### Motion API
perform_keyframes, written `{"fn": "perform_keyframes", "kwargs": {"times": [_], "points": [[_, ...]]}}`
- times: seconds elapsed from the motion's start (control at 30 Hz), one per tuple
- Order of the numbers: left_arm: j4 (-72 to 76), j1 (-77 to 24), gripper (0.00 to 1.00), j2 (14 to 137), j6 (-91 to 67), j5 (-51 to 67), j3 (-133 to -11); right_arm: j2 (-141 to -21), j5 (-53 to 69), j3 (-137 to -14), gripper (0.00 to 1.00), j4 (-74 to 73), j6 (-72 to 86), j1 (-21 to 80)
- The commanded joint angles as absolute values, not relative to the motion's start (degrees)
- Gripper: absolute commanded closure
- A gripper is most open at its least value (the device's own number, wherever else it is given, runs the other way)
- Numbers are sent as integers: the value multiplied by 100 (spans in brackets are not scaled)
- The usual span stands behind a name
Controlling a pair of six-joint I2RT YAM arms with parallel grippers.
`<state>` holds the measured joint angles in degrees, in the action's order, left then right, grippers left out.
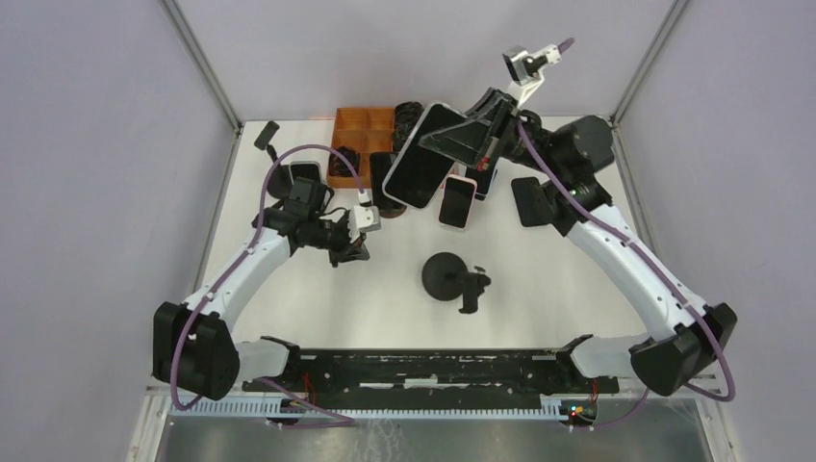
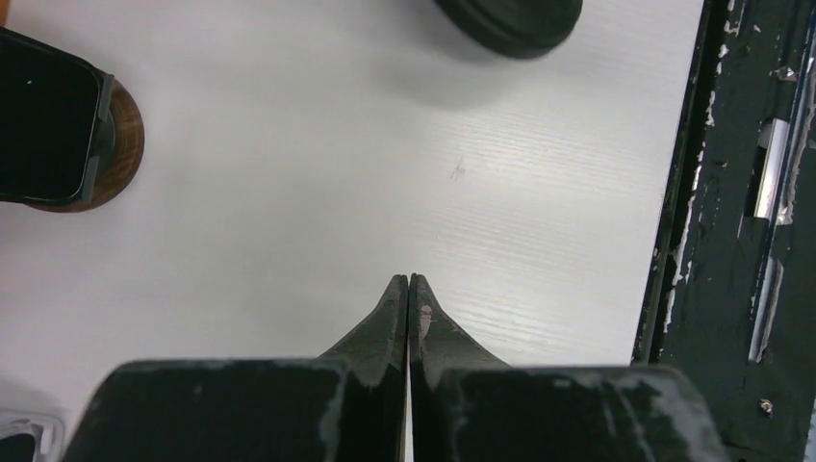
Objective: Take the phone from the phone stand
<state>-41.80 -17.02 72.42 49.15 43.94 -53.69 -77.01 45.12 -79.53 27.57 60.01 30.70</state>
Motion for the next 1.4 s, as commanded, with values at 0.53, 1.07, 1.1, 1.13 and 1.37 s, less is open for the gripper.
{"fn": "perform_keyframes", "kwargs": {"times": [0.53, 1.07, 1.1, 1.13, 1.37], "points": [[-4820, -1689, 53, 7940, 3476, 5100, -7047, -6981, 4119, -7263, 100, 755, 4652, 1294], [-5024, -1504, 31, 7831, 3226, 5001, -7592, -8116, 1017, -9455, 100, -2838, 2291, -200], [-5053, -1495, 31, 7838, 3221, 5001, -7626, -8272, 646, -9604, 100, -3111, 2097, -217], [-5082, -1487, 26, 7851, 3217, 5011, -7667, -8393, 396, -9729, 100, -3286, 1933, -227], [-5246, -1437, 25, 7981, 3217, 5200, -8041, -9317, -478, -10010, 100, -3962, 1320, -334]]}}
